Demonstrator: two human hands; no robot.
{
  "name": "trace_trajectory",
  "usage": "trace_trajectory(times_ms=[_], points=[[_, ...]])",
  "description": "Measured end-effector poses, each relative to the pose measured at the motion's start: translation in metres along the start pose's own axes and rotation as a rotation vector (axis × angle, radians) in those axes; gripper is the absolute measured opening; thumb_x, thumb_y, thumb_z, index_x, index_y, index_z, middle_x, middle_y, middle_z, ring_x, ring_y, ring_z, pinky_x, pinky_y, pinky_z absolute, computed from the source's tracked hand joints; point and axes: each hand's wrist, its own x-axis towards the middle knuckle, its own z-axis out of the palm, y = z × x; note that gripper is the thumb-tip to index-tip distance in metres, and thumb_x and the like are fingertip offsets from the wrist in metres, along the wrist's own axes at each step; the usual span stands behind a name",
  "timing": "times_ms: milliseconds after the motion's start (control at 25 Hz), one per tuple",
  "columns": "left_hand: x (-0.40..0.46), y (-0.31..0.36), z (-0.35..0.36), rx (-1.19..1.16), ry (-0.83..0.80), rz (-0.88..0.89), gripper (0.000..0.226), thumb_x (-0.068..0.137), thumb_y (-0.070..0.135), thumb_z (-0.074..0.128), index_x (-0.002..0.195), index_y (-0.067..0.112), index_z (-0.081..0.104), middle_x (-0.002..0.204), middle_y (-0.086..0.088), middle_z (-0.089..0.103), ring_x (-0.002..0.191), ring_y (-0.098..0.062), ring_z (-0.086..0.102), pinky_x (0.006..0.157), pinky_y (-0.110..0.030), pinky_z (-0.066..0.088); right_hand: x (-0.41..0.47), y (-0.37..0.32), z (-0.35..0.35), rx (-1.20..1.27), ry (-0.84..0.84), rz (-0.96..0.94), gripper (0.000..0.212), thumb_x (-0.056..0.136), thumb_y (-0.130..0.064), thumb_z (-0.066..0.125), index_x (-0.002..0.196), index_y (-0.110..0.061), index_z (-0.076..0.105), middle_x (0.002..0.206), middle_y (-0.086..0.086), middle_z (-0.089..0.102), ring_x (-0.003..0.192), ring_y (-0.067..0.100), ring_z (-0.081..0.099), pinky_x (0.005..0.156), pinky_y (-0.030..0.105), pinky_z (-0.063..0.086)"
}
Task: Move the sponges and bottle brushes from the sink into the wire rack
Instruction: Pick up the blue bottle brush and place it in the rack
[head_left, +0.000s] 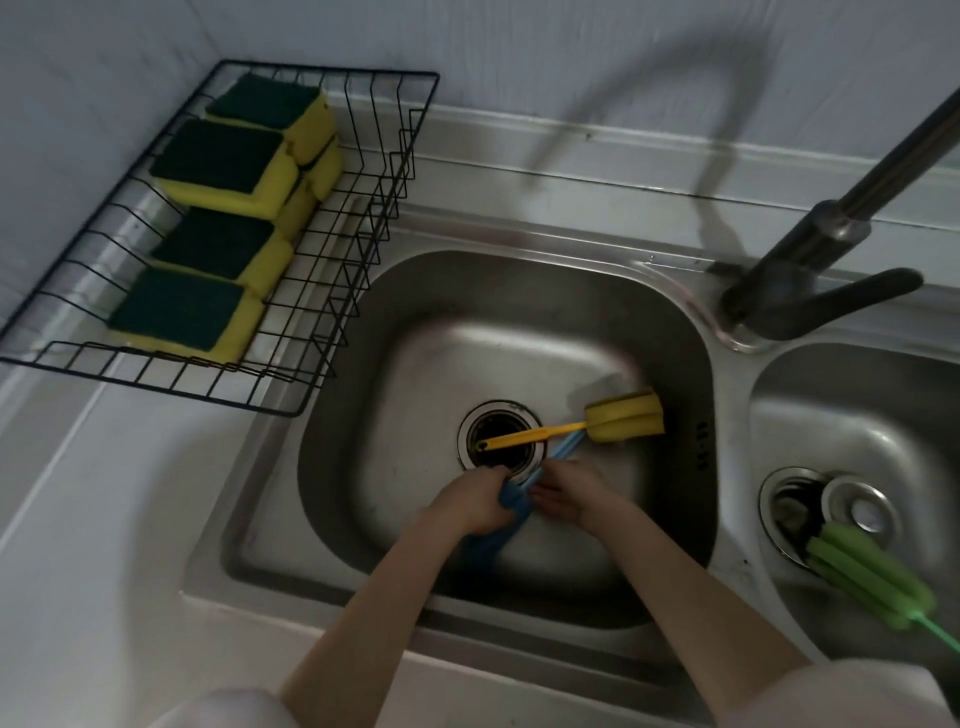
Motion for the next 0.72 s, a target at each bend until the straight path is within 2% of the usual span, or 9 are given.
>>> trace_trajectory(times_ms=[120,200,360,440,520,600,680,720], points=[[-0.011,0.003,-0.008,-0.053,0.039,0.039,0.047,0.085,0.022,0.056,0.129,0.01,0.043,0.133,-0.015,0.051,0.119,-0.029,0.05,0.097,-0.037,0.042,-0.011,-0.001,-0.002,0.054,-0.026,-0.022,0.023,0.094,-0.008,0.042,0.071,-0.008,0.046,0.072,0.009,0.052,0.063,0.017,0.053,0.06,0.025,0.049],[-0.02,0.004,-0.014,-0.096,0.064,0.06,0.049,0.085,0.025,0.057,0.13,0.012,0.042,0.134,-0.014,0.05,0.119,-0.027,0.05,0.098,-0.035,0.041,-0.018,-0.001,-0.003,0.102,-0.041,-0.037,0.023,0.094,-0.008,0.042,0.071,-0.008,0.047,0.073,0.009,0.052,0.064,0.017,0.053,0.053,0.023,0.048],[-0.037,0.005,-0.023,-0.089,0.141,0.107,0.049,0.085,0.028,0.057,0.129,0.013,0.044,0.132,-0.012,0.053,0.116,-0.026,0.052,0.093,-0.031,0.042,-0.037,-0.005,0.0,0.177,-0.067,-0.095,0.024,0.095,-0.006,0.041,0.071,-0.008,0.045,0.07,0.01,0.051,0.063,0.018,0.052,0.057,0.025,0.046],[-0.043,0.004,-0.027,-0.093,0.165,0.121,0.047,0.085,0.027,0.058,0.128,0.012,0.046,0.129,-0.013,0.055,0.114,-0.026,0.053,0.088,-0.026,0.041,-0.045,-0.009,0.001,0.183,-0.092,-0.115,0.027,0.096,-0.006,0.04,0.069,-0.009,0.044,0.051,0.009,0.054,0.055,0.016,0.053,0.057,0.024,0.045],[-0.052,0.003,-0.03,-0.111,0.2,0.13,0.045,0.084,0.025,0.058,0.126,0.012,0.048,0.128,-0.012,0.057,0.113,-0.026,0.054,0.089,-0.027,0.041,-0.056,-0.012,0.003,0.183,-0.129,-0.153,0.03,0.096,-0.007,0.039,0.067,-0.01,0.043,0.029,0.0,0.051,0.053,0.014,0.052,0.057,0.023,0.046],[-0.06,0.004,-0.032,-0.145,0.251,0.148,0.045,0.084,0.025,0.059,0.126,0.013,0.048,0.13,-0.011,0.056,0.115,-0.025,0.053,0.094,-0.029,0.041,-0.065,-0.019,0.005,0.163,-0.139,-0.212,0.029,0.096,-0.006,0.039,0.067,-0.009,0.044,0.037,0.002,0.054,0.058,0.014,0.049,0.049,0.02,0.05],[-0.069,0.007,-0.036,-0.175,0.307,0.171,0.044,0.085,0.025,0.058,0.127,0.015,0.048,0.131,-0.008,0.056,0.117,-0.022,0.052,0.091,-0.025,0.039,-0.076,-0.027,0.007,0.13,-0.124,-0.274,0.028,0.095,-0.006,0.041,0.068,-0.009,0.044,0.058,0.006,0.048,0.057,0.013,0.048,0.037,0.016,0.049],[-0.074,0.008,-0.038,-0.188,0.326,0.181,0.043,0.085,0.025,0.057,0.127,0.016,0.048,0.13,-0.006,0.056,0.117,-0.021,0.052,0.088,-0.023,0.038,-0.081,-0.031,0.008,0.112,-0.121,-0.306,0.027,0.095,-0.006,0.042,0.068,-0.009,0.044,0.062,0.006,0.045,0.053,0.012,0.05,0.034,0.015,0.048]])
